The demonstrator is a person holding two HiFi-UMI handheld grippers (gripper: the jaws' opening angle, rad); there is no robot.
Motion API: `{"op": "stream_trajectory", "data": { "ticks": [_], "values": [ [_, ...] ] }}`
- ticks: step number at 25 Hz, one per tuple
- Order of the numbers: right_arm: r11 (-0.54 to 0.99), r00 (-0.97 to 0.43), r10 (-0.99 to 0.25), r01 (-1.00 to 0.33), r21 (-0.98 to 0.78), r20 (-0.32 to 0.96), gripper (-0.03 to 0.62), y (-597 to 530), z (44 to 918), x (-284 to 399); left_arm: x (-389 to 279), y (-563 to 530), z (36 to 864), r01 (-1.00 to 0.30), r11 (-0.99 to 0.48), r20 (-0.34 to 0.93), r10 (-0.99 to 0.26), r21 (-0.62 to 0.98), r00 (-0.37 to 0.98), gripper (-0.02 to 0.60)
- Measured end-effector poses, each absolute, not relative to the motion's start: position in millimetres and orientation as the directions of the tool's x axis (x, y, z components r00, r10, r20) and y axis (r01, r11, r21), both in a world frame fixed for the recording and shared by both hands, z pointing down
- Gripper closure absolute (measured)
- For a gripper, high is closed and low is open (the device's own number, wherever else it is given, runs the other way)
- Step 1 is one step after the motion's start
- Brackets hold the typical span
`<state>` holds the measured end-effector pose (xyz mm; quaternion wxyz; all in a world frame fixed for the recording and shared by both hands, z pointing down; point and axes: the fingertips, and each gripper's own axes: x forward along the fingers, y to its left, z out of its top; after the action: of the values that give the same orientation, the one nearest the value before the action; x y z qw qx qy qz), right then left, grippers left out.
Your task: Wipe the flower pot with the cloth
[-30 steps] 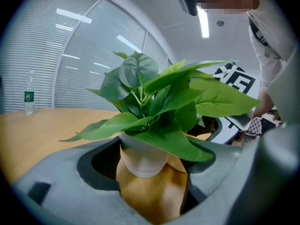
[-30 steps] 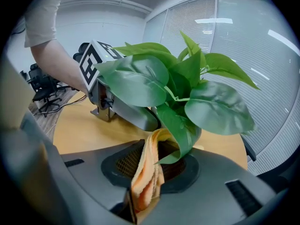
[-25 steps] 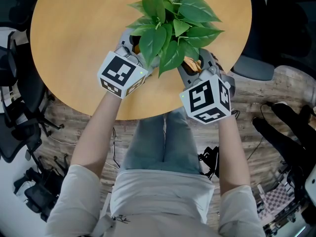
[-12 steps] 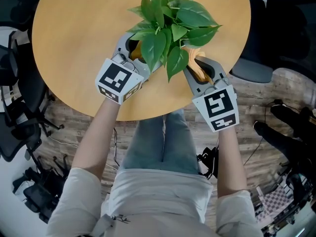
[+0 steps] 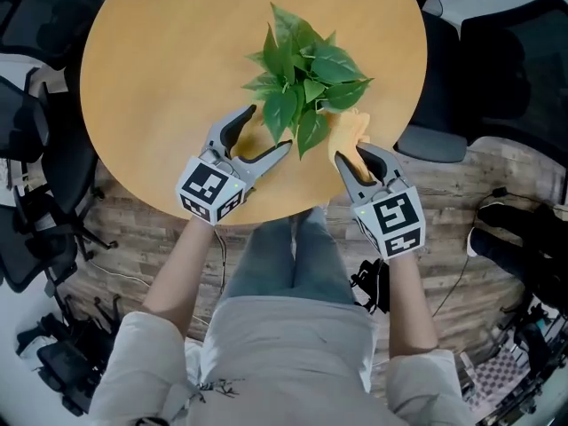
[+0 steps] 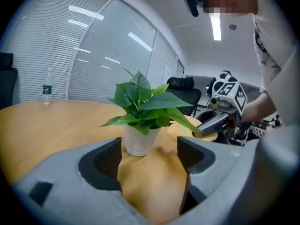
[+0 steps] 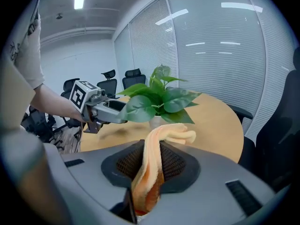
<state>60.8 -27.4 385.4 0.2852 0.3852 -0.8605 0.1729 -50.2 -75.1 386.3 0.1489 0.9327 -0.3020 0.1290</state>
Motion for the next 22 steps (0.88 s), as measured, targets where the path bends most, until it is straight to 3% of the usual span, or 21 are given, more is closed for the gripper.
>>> {"op": "stream_trajectory", "data": {
  "ticks": [4, 15, 22],
  "values": [
    [0.618, -0.543, -0.603, -0.781, -0.088, 0.585, 0.502, -26.2, 349.7, 69.6, -57.3, -57.8, 364.7, -0.617, -0.753, 0.337, -0.534, 0.227, 0.775, 0.261],
    [0.624, -0.596, -0.658, -0.774, -0.109, 0.460, 0.502, -13.8, 259.4, 57.1, -47.4, -23.4, 283.4, -0.632, -0.749, 0.348, -0.549, 0.198, 0.760, 0.571],
    [0.629, -0.617, -0.661, -0.766, -0.131, 0.427, 0.502, -9.2, 224.0, 44.8, -36.8, -14.3, 233.3, -0.671, -0.705, 0.299, -0.605, 0.230, 0.738, 0.571]
  ]
}}
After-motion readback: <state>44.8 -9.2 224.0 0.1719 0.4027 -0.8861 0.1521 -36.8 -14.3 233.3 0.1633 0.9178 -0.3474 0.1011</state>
